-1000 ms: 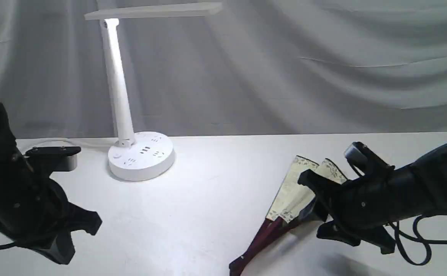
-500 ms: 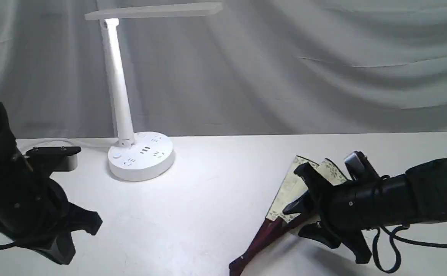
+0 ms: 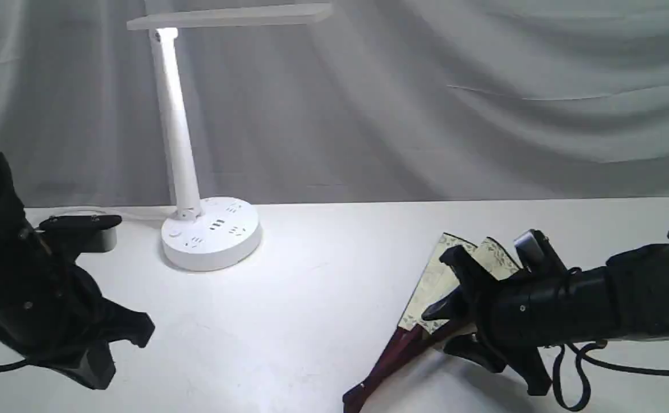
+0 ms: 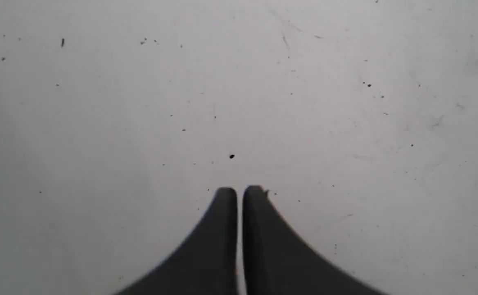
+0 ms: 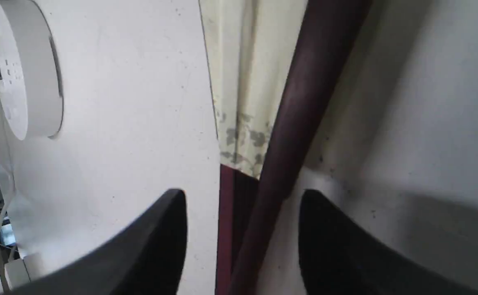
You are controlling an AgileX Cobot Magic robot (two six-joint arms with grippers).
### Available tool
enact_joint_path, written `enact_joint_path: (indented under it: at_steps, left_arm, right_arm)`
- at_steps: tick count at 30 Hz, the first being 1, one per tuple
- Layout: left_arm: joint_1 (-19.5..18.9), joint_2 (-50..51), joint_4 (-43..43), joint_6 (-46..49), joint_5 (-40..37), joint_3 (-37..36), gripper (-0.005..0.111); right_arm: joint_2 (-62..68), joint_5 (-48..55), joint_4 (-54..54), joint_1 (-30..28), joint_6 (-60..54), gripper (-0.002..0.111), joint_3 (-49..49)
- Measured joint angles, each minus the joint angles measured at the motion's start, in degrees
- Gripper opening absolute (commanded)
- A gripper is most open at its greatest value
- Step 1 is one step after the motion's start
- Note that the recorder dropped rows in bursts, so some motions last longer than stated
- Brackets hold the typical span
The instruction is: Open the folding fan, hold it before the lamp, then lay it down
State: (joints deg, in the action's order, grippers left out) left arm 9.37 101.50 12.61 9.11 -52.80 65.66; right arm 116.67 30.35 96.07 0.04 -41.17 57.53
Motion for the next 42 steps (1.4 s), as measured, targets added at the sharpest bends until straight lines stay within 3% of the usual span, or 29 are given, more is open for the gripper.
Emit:
enact_joint_path:
  at_steps: [11,42]
  left_arm:
    - [0.0,0.0,0.0,0.0,0.21,0.0,0.0]
    - [0.0,0.0,0.1,0.0,0.21,0.0,0.0]
  right_arm:
    - [0.0,-2.67,0.65,3.97,-0.26,0.049,0.0]
    - [3.35,0.22,4.82,3.97,-6.24,0.052,0.11]
